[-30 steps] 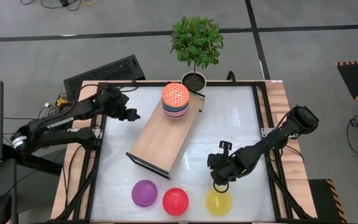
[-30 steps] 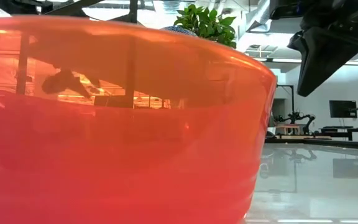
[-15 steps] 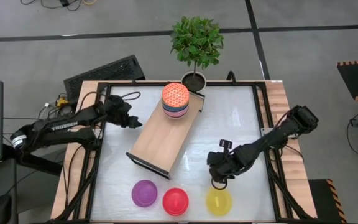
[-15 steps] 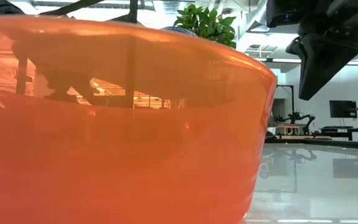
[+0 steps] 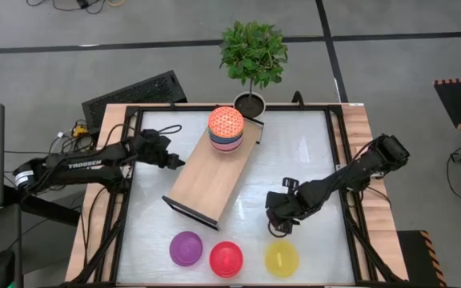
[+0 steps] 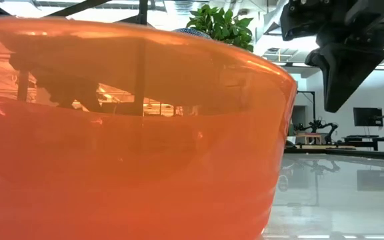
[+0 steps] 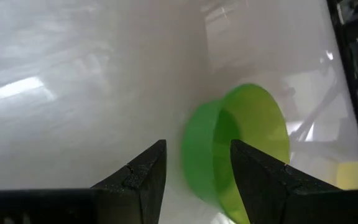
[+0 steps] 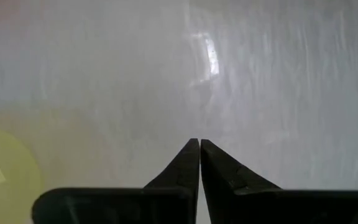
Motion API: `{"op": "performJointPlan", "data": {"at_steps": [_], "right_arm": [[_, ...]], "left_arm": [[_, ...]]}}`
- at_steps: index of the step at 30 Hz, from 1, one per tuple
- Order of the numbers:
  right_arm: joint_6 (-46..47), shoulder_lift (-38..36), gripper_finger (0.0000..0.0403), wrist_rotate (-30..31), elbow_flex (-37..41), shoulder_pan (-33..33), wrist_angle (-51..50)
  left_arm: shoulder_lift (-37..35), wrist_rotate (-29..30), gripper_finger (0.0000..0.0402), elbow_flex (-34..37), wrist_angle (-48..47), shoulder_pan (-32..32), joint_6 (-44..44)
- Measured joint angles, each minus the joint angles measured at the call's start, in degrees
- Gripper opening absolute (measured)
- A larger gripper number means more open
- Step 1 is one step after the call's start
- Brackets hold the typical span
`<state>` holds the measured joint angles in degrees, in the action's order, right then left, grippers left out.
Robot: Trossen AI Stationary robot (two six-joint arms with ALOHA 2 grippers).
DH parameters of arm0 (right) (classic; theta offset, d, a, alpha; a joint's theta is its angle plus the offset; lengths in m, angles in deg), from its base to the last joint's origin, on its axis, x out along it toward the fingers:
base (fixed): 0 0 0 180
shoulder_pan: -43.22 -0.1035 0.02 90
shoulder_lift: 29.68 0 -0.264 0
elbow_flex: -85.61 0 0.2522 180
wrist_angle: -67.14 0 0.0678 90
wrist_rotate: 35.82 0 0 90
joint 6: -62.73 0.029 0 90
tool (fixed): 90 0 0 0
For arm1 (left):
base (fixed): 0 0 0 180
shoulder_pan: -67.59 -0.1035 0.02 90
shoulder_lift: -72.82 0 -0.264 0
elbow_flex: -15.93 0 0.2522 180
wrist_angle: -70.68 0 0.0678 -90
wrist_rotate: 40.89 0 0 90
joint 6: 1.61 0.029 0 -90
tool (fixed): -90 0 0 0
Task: Place and stack bowls onto a shelf
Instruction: Put the green bowl on the shelf
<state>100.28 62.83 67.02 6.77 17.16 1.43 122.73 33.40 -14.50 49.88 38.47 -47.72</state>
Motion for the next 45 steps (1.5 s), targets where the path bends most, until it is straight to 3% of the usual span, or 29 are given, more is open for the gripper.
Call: {"op": "performJointPlan", "data": {"at_steps": [7,14,26,31,35,45], "right_arm": [[-5.71,0.02,0.0024,-3.76,0.00,2.81,-0.02],[-9.70,0.02,0.0037,-6.32,0.00,6.10,-0.15],[-11.22,0.04,0.0027,-8.57,0.00,6.86,-1.21],[-11.22,0.04,0.0037,-8.57,0.00,5.81,-1.76],[-11.08,0.04,0.0032,-8.57,0.00,5.22,-2.03],[-11.09,0.04,0.0033,-8.57,0.00,5.20,-2.07]], "left_arm": [[-0.02,4.46,0.0162,0.00,-1.80,4.75,0.48],[2.67,6.04,0.0162,0.00,-5.99,7.27,1.16],[8.58,7.08,0.0162,-0.02,7.19,9.73,-0.08],[7.21,6.55,0.0162,-0.04,7.97,8.88,-0.09],[7.04,2.90,0.0162,-0.07,8.37,8.96,0.90],[12.86,7.16,0.0162,-0.09,11.15,12.29,0.63]]}}
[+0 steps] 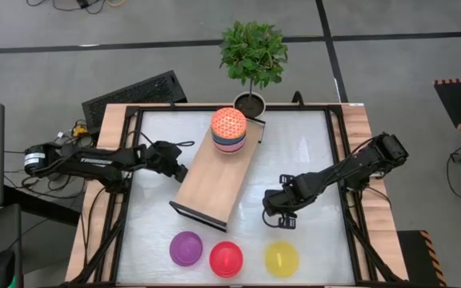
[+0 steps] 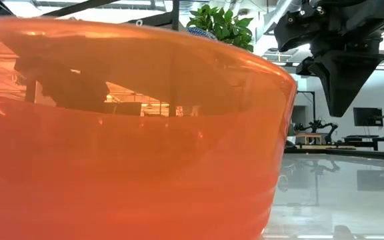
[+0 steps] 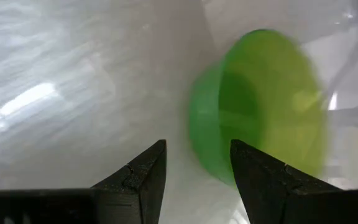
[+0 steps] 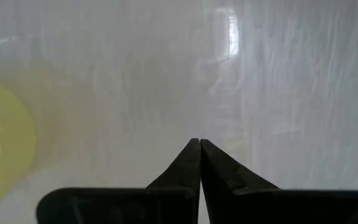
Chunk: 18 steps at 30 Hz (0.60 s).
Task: Place and stack bowls onto a shelf
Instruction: Put the green bowl on the shelf
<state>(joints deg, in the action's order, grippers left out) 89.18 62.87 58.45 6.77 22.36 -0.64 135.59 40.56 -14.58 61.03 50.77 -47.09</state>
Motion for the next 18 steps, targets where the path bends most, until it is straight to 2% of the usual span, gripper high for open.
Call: {"op": "performJointPlan", "data": {"at_steps": [8,11,16,18], "right_arm": [[-0.02,0.00,0.0029,0.07,0.00,0.01,0.04],[0.00,0.00,0.0023,0.09,0.00,0.01,0.07],[0.01,0.00,0.0029,0.20,0.00,0.01,0.32],[0.04,0.00,0.0032,0.67,0.00,0.01,0.37]], "left_arm": [[5.31,0.23,0.0153,-0.02,2.32,-0.02,0.36],[5.85,-0.23,0.0121,-0.01,2.69,-0.02,0.18],[5.75,-0.60,0.0032,0.00,3.20,-0.02,0.60],[5.75,-0.60,0.0009,-0.15,2.94,-0.02,0.23]]}}
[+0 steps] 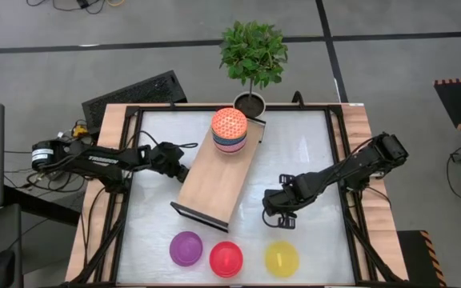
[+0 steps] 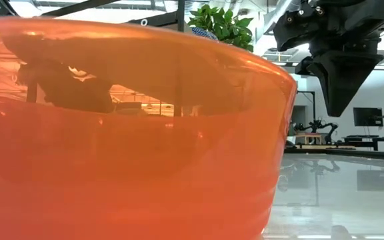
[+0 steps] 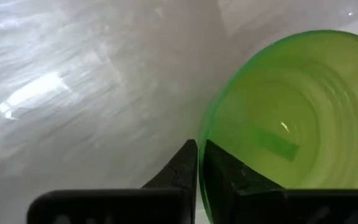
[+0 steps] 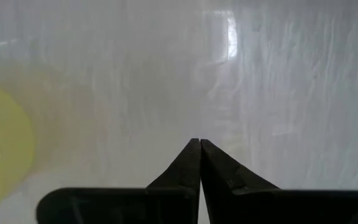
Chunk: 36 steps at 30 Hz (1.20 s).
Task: Place and stack bowls onto a shelf
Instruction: Put the green bowl on the shelf
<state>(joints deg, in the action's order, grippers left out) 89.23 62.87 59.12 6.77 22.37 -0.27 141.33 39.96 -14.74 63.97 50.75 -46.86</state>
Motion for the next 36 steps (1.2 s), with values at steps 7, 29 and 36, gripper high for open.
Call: {"op": "performJointPlan", "data": {"at_steps": [7,29,36], "right_arm": [[0.00,0.00,0.0024,3.95,0.00,-0.02,0.82],[-7.23,0.00,0.0036,8.64,0.00,0.39,5.75],[-9.08,0.00,0.0026,8.64,0.00,0.85,1.87]], "left_arm": [[-2.22,-0.16,0.0000,-4.86,-5.67,-2.66,-0.19],[-8.68,10.52,0.0000,-56.26,-67.18,-15.15,11.00],[-8.86,0.92,0.0000,-66.83,-71.20,-6.20,9.50]]}}
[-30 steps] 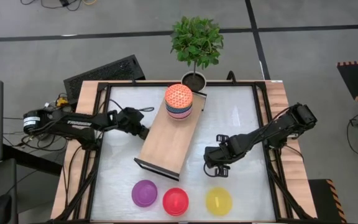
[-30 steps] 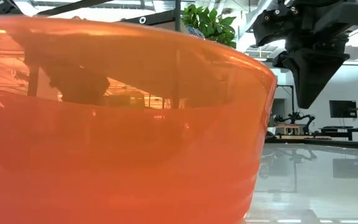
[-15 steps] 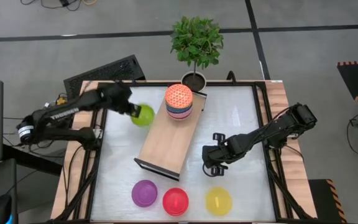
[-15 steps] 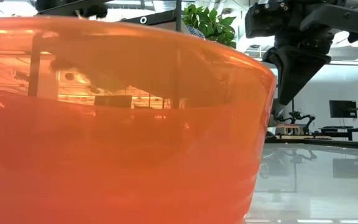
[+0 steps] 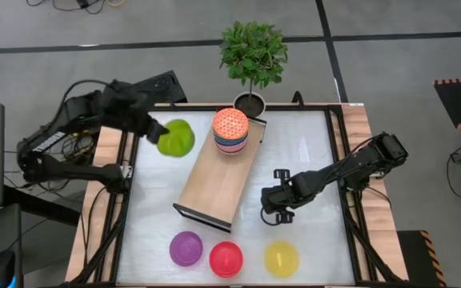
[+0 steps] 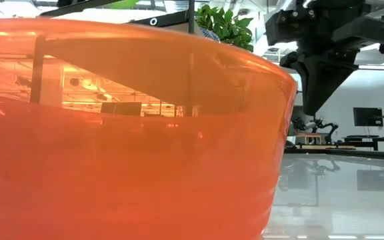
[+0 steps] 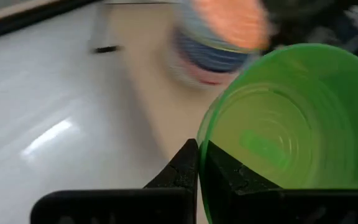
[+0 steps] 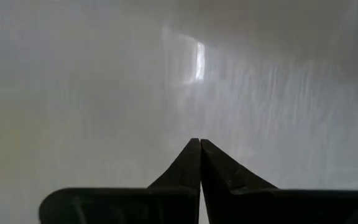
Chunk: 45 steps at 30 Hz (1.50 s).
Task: Place and stack bowls onto a shelf
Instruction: Put the green bowl on the shelf
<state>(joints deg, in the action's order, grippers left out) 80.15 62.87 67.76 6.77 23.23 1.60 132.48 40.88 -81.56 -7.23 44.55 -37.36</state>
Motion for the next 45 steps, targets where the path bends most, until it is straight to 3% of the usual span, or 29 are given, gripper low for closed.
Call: {"op": "performJointPlan", "data": {"at_steps": [5,9,14,25,34,45], "right_arm": [[-0.13,0.00,0.0031,0.00,0.00,0.00,-0.41],[-0.13,0.00,0.0036,0.00,0.01,0.00,-0.48],[-0.04,0.00,0.0028,0.00,0.02,0.00,0.05],[0.05,0.00,0.0036,0.00,0.02,0.00,0.14],[-0.94,0.00,0.0027,-0.02,0.02,-0.22,0.45],[-1.29,0.00,0.0037,-0.02,0.02,-0.22,0.50]], "left_arm": [[2.12,3.05,0.0000,-0.78,6.40,14.11,-3.55],[6.45,10.40,0.0000,-0.78,10.44,25.14,-5.95],[13.89,14.88,0.0000,-0.78,12.45,32.41,-5.45],[25.44,15.72,0.0000,-0.75,8.56,33.27,-6.84],[26.63,20.46,0.0000,-0.75,5.28,30.63,-8.02],[28.43,18.01,0.0000,-0.71,2.21,28.95,-6.30]]}}
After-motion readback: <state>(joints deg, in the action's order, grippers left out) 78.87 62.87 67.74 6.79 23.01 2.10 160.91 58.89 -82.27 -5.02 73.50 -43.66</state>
